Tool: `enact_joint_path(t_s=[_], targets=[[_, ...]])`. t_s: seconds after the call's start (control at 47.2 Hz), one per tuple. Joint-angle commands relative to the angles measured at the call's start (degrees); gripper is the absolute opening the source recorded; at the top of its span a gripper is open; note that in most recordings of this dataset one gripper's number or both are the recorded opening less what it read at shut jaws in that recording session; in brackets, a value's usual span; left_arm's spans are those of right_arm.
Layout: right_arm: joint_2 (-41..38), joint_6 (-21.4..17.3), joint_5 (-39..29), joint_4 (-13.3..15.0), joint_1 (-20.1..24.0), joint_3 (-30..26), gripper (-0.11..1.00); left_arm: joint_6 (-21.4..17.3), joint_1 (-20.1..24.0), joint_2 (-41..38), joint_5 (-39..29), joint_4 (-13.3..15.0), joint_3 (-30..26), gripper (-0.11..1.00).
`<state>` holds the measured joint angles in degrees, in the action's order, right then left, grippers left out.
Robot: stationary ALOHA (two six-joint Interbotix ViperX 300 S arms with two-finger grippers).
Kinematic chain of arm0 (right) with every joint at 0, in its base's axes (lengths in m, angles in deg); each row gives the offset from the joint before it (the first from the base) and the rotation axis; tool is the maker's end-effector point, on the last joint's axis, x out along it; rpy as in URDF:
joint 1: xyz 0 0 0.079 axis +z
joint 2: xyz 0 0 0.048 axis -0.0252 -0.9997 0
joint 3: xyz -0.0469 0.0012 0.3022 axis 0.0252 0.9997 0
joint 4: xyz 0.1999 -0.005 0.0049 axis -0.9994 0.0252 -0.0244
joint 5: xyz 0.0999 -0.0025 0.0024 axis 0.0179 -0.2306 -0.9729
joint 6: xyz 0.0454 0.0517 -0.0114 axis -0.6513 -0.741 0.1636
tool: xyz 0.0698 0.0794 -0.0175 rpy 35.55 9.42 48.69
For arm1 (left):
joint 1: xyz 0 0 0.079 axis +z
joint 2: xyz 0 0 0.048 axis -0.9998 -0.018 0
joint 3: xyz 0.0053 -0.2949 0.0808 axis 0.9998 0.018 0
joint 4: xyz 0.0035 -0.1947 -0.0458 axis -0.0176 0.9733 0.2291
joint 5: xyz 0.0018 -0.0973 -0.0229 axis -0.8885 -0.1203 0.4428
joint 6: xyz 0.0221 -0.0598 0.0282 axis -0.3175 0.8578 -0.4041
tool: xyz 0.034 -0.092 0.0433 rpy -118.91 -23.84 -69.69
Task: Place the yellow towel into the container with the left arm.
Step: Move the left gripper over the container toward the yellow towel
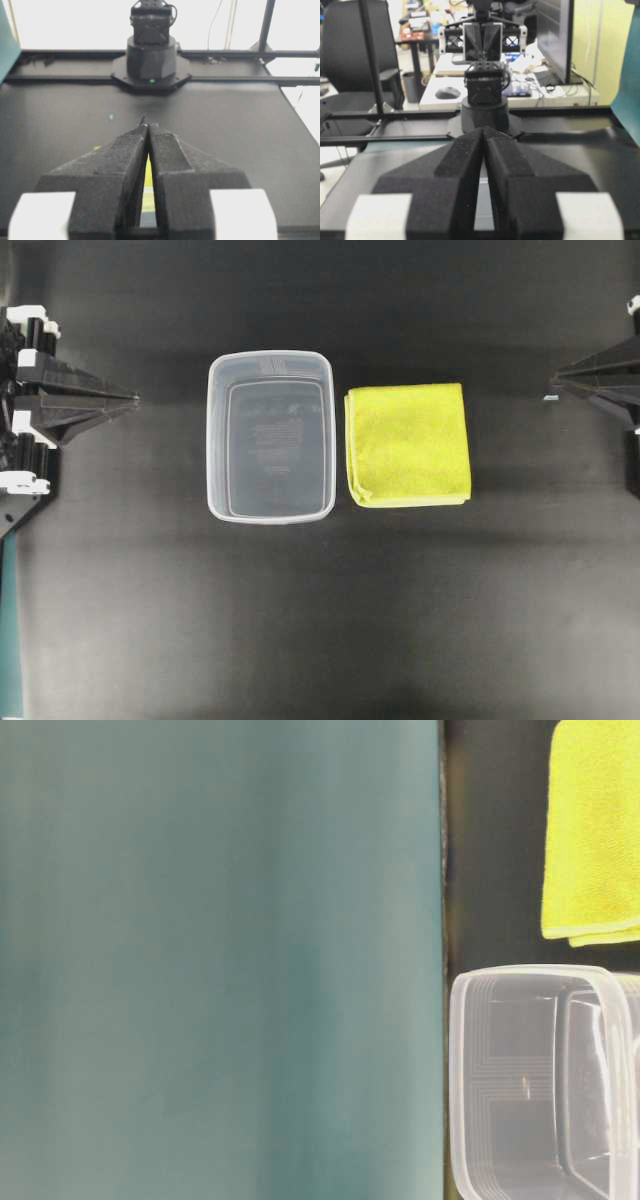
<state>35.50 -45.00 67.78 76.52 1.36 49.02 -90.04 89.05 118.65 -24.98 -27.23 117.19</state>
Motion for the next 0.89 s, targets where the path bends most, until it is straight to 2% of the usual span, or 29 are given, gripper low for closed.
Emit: enact_joint_path(t_s=[0.0,0.064,0.127,0.297,0.53,0.594,0.721,0.869], targets=[[-0.2,-0.9,0.4,-0.4,0.4,-0.6,0.01,1.0,0.1,-2.2,0.9,-2.2,-4.0,0.06],[0.3,-0.9,0.4,-0.6,0.5,-0.5,0.06,1.0,0.4,-4.0,0.9,-2.1,-5.6,0.01],[0.8,-0.9,0.4,-0.7,0.5,-0.5,0.0,1.0,0.4,-6.4,0.5,-2.1,-7.7,0.0],[2.1,-0.9,-0.8,-1.0,0.5,-0.5,0.0,0.9,0.3,-13.2,-1.7,-2.2,-13.8,0.0],[3.5,-1.0,-8.2,-1.2,0.5,-0.5,0.01,0.1,0.4,-24.7,-13.2,-2.1,-25.1,0.0],[4.3,-0.9,-10.1,-1.2,0.3,-0.5,0.04,0.1,0.7,-27.9,-17.1,-2.2,-28.4,0.0],[6.8,-1.0,-14.8,-1.2,-0.3,-0.5,0.26,-0.1,0.7,-34.3,-24.6,-2.2,-34.5,0.0],[10.3,-0.8,-19.8,-1.2,-0.9,-0.5,0.66,-0.3,0.7,-41.7,-33.0,-2.2,-41.9,0.0]])
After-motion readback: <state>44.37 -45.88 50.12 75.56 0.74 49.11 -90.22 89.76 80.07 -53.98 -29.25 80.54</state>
